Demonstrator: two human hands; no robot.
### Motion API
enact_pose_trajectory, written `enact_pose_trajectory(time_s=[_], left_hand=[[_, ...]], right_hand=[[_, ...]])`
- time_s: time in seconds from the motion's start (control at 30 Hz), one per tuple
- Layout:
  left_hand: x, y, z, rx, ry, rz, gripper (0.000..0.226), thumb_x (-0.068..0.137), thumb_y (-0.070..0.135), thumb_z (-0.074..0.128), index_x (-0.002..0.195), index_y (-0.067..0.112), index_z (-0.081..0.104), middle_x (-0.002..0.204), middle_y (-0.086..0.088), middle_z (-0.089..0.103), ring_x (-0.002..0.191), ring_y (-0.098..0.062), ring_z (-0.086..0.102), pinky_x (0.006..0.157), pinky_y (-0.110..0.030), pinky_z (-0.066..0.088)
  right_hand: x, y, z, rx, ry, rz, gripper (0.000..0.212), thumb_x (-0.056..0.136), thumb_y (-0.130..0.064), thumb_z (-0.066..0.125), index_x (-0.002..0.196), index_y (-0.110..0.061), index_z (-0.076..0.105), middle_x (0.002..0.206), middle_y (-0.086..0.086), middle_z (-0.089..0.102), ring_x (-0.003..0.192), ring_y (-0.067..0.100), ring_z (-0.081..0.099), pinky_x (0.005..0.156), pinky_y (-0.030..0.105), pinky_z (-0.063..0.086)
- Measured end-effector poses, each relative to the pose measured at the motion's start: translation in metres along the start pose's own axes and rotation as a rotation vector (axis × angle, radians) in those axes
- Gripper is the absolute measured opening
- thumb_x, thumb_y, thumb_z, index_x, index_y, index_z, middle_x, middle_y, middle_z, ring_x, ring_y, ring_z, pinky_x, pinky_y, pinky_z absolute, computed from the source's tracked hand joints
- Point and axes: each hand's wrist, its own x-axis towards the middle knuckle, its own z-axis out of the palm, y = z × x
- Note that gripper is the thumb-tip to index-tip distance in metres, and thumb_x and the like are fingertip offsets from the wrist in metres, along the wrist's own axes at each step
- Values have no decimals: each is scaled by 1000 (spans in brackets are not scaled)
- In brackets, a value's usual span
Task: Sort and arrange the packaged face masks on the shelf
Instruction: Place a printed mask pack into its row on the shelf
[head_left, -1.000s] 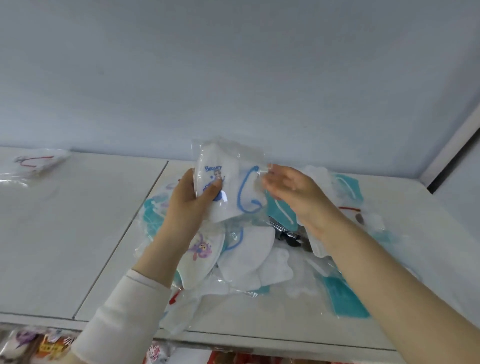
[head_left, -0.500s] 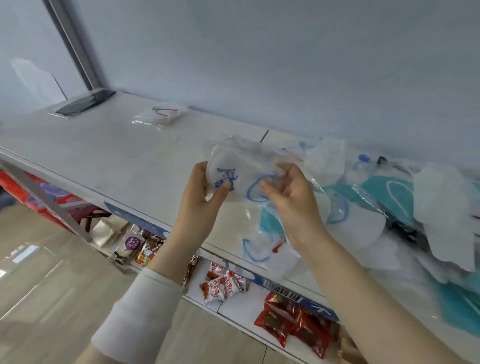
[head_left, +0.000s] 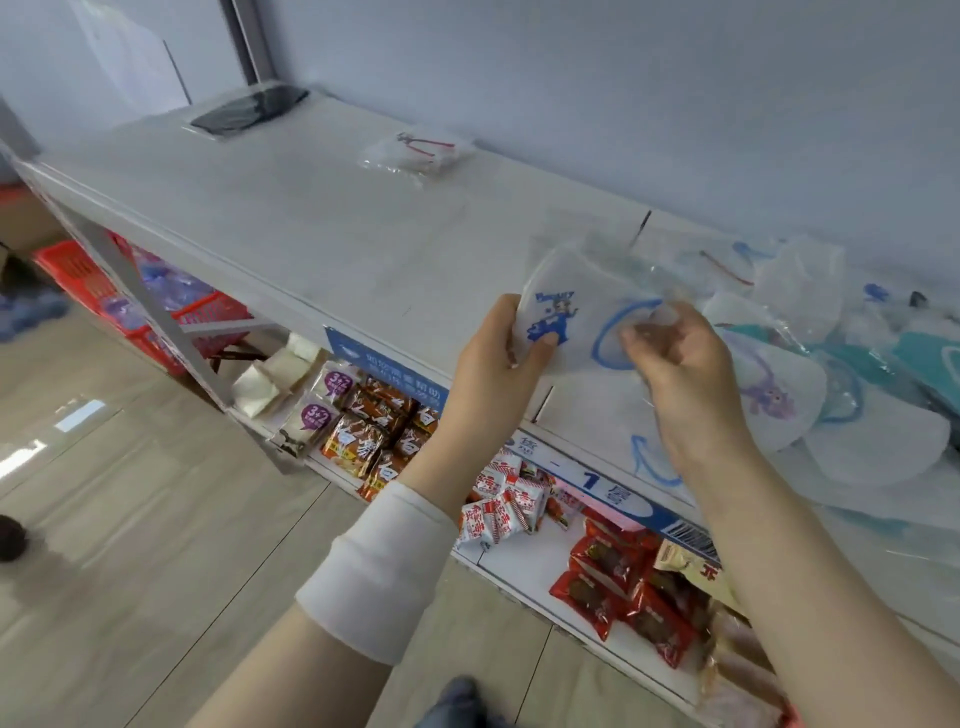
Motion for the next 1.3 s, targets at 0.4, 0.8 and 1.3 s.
enact_pose_trajectory(time_s=[0.4, 0.8, 1.3], left_hand=[[-149, -63, -104, -108, 264, -277, 17, 81, 24, 60, 98, 26, 60, 85, 19, 70, 75, -2, 64, 62, -21, 52], [-322, -163, -179, -254, 551, -906, 16, 91, 13, 59, 105, 7, 62, 84, -3, 67, 74, -12, 63, 61, -24, 53], [-340, -231, -382, -382, 677, -950, 8, 90, 9, 60, 92, 15, 65, 82, 3, 67, 63, 1, 60, 54, -16, 49]], right_hand=[[-95, 41, 103, 86, -453, 223, 11, 85, -7, 64, 87, -18, 61, 82, -2, 66, 79, 8, 63, 77, 24, 50], [-244, 134, 218, -37, -778, 902, 17, 89, 1, 55, 92, -15, 60, 80, -1, 63, 69, 9, 60, 54, 16, 51], [-290, 122, 435, -60, -827, 1062, 16, 90, 2, 53, 91, -13, 59, 84, 3, 63, 74, 13, 58, 58, 16, 53]])
